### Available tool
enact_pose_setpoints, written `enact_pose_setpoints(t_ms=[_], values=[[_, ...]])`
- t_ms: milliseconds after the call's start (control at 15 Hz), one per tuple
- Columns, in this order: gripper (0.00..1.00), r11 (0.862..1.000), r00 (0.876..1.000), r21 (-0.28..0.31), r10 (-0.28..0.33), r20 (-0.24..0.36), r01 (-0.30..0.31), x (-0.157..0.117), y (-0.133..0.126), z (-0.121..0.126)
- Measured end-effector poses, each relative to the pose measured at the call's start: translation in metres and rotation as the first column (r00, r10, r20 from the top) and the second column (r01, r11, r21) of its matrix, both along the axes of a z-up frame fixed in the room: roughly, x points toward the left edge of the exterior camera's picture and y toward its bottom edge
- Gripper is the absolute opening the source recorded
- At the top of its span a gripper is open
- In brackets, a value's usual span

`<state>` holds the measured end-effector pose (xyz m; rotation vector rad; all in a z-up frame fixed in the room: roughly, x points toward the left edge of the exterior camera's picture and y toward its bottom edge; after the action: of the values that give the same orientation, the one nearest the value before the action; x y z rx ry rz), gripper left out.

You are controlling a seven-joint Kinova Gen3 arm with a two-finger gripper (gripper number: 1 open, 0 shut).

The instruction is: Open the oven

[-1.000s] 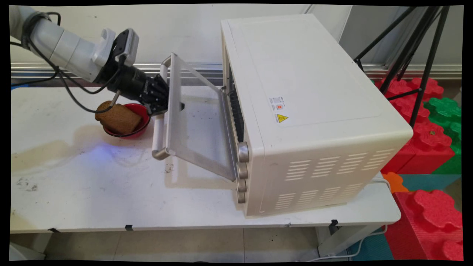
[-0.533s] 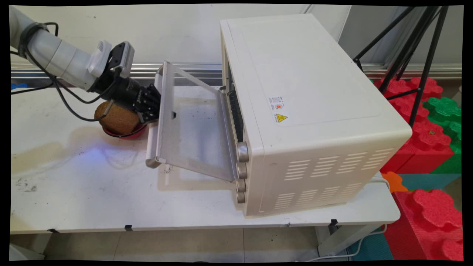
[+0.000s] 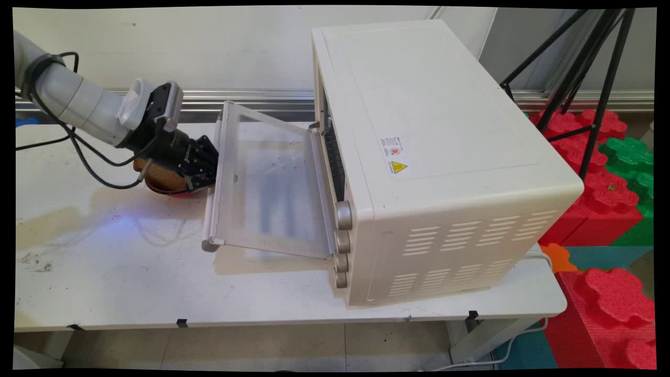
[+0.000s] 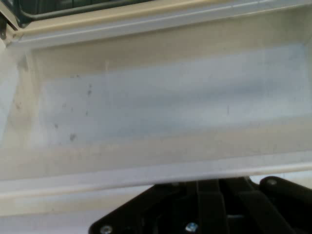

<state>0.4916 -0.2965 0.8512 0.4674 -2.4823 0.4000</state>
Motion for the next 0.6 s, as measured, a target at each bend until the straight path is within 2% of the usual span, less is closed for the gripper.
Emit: enact_pose_setpoints(t_ms=[600], values=[[0.00,1.000,0.999,0.015,0.006,0.033,-0.007,0.013,0.010,-0.018]])
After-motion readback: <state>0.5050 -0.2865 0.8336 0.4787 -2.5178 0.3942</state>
